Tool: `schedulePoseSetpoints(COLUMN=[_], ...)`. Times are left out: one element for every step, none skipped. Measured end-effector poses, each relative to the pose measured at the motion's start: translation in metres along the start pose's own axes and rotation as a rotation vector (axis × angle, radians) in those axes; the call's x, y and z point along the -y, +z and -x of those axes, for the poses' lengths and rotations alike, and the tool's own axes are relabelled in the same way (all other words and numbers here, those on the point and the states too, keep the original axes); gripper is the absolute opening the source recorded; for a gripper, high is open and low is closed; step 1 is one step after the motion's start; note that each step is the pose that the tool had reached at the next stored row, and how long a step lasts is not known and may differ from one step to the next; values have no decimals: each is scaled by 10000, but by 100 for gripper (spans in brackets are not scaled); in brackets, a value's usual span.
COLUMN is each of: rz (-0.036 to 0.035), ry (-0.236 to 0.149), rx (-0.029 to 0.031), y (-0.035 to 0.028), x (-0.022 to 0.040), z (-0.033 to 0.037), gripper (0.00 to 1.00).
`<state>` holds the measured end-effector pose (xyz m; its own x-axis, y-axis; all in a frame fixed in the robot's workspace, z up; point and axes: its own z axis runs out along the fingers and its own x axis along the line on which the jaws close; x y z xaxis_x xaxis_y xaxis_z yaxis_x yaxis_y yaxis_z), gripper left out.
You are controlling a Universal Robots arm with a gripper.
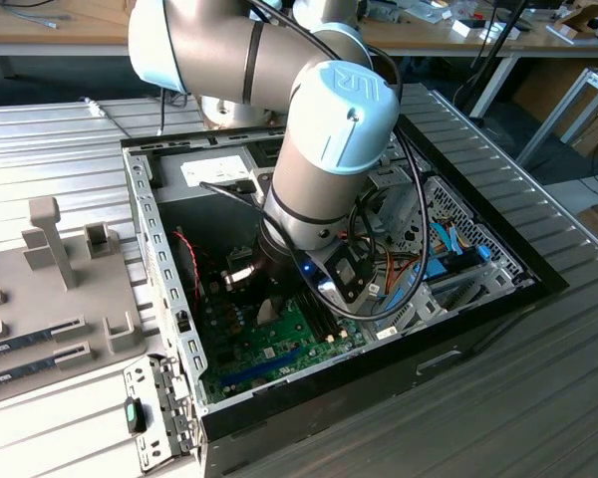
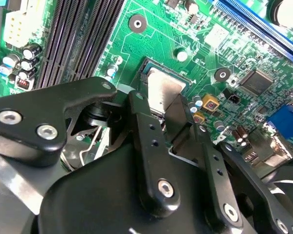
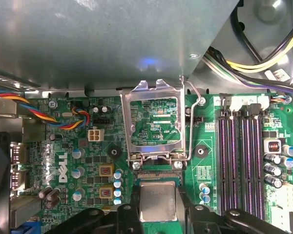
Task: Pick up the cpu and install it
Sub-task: 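Place the cpu into insertion slot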
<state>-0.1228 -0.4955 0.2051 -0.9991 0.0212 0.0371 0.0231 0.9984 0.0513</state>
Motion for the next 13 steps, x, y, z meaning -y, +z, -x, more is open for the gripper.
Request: schedulePoseSetpoints(rz=[0, 1, 1, -4, -3, -2, -3, -2, -2, -2, -3, -2, -2], ry=[-1, -1, -1, -3, -9, -12, -13, -15, -14, -15, -13, -13, -13], rx=[0, 0, 0, -2, -2, -1, -1, -1, 0, -1, -1, -1, -1], y=[0, 0, 1, 9, 16, 18, 18, 18, 19, 19, 19, 19, 19], x=[-1, -1, 0, 3, 4, 4, 4, 2, -2, -2, -2, -3, -3], z=[0, 0, 0, 0, 1, 1, 1, 1, 1, 1, 0, 0, 0], gripper=[40, 40, 40, 40, 40, 40, 40, 40, 40, 38, 38, 38, 38])
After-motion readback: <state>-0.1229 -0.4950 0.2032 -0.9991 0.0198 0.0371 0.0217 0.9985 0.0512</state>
